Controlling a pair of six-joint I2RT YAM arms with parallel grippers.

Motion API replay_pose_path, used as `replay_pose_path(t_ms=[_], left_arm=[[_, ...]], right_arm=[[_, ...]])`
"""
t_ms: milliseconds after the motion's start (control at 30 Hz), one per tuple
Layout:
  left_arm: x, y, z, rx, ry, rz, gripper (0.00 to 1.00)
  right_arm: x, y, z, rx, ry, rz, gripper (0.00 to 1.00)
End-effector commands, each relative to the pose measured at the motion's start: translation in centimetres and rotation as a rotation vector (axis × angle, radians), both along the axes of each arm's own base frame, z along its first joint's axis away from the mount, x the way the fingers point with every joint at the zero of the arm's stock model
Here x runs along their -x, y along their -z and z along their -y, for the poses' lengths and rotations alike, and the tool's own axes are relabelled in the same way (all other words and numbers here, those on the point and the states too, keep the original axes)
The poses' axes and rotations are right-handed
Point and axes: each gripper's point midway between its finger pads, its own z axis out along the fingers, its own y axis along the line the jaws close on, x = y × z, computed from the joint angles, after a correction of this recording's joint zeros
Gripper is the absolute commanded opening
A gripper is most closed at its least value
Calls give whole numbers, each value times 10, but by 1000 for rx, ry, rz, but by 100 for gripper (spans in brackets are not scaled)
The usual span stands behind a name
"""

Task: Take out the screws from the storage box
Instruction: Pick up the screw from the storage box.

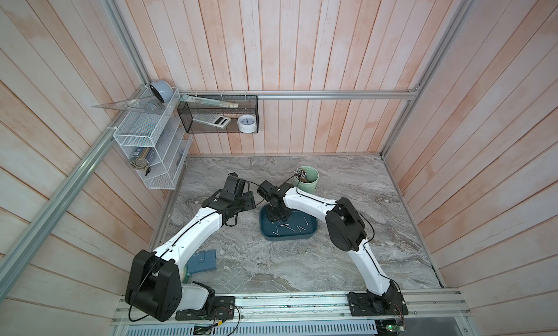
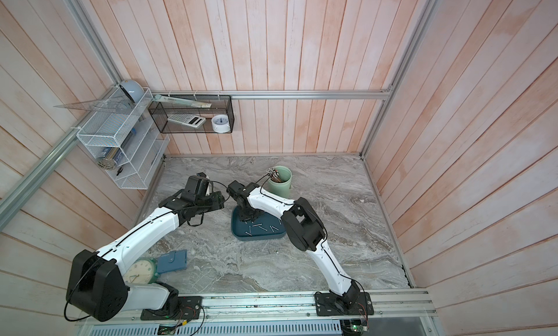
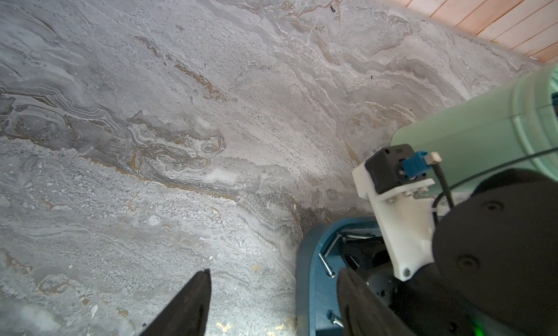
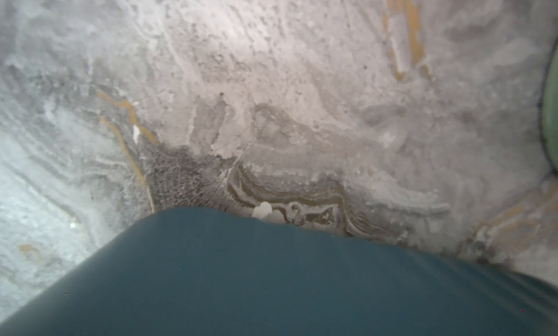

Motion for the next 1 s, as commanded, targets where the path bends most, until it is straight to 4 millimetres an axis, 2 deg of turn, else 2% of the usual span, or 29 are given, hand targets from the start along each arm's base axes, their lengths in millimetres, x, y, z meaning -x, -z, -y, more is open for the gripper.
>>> replay_pose_path(t_ms=[0, 133, 400, 500, 633, 733, 833, 967], left_arm=[[0, -1, 0, 18, -4, 10, 71], [0, 0, -1, 17, -8, 9, 71], [0, -3, 5, 46, 13, 26, 71], [0, -2, 11, 61, 43, 16, 71], [0, 0, 13, 72, 52, 9, 71], [0, 1, 12, 63, 47, 4, 72], [0, 1, 8, 43, 38, 2, 72], [0, 2, 8, 46, 35, 4, 72]], right_arm=[[15, 33, 29, 141, 11, -76, 9], [11, 8, 19, 73, 3, -41, 6], [4, -71, 3, -168, 27, 110, 6], [4, -89, 5, -201, 36, 145, 6], [4, -100, 12, -195, 38, 173, 6], [4, -106, 21, -173, 43, 192, 6], [4, -119, 41, -128, 61, 224, 6], [7, -134, 90, -61, 130, 274, 6]])
